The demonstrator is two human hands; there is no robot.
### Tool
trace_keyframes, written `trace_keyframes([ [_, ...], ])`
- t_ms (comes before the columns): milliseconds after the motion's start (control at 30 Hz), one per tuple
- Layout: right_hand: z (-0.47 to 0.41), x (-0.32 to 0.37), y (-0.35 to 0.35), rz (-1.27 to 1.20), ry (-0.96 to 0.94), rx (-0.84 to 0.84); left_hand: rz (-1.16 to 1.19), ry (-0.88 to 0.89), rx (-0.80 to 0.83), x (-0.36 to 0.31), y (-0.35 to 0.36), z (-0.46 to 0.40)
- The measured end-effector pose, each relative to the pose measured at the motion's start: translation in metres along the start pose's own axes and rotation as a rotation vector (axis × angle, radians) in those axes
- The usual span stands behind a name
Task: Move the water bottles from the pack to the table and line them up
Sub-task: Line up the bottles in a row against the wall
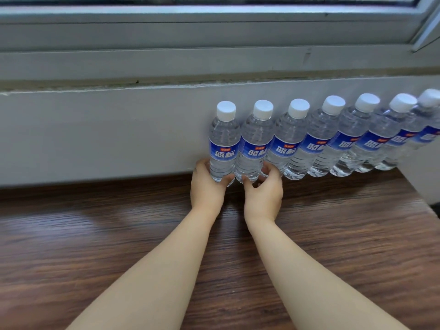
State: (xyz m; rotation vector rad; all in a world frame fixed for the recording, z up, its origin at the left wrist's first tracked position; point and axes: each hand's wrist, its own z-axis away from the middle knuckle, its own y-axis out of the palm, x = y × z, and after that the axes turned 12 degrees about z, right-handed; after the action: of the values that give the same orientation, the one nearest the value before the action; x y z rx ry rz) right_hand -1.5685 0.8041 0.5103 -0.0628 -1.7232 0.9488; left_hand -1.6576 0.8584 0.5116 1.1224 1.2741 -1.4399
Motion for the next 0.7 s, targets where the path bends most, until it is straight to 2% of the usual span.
trace_keyframes([
  [167,0.013,0.002,-0.010,-0.007,0.039,0.036,-0.072,-0.045,0.102,0.001,-0.019,0.007],
  [267,0.030,0.005,-0.014,-0.009,0.067,0.122,-0.123,-0.071,0.145,0.000,-0.048,0.019],
  [367,0.056,0.013,-0.016,-0.024,0.026,0.318,-0.107,-0.082,0.180,-0.001,-0.096,0.039],
  [500,0.102,0.035,-0.009,-0.006,-0.149,0.634,-0.063,-0.104,0.135,-0.002,-0.185,0.081],
  [600,0.144,0.057,-0.001,0.054,-0.316,0.890,-0.054,-0.123,0.076,-0.003,-0.257,0.123],
  [700,0.188,0.080,0.007,0.134,-0.472,1.076,-0.023,-0.167,-0.036,0.001,-0.324,0.171],
])
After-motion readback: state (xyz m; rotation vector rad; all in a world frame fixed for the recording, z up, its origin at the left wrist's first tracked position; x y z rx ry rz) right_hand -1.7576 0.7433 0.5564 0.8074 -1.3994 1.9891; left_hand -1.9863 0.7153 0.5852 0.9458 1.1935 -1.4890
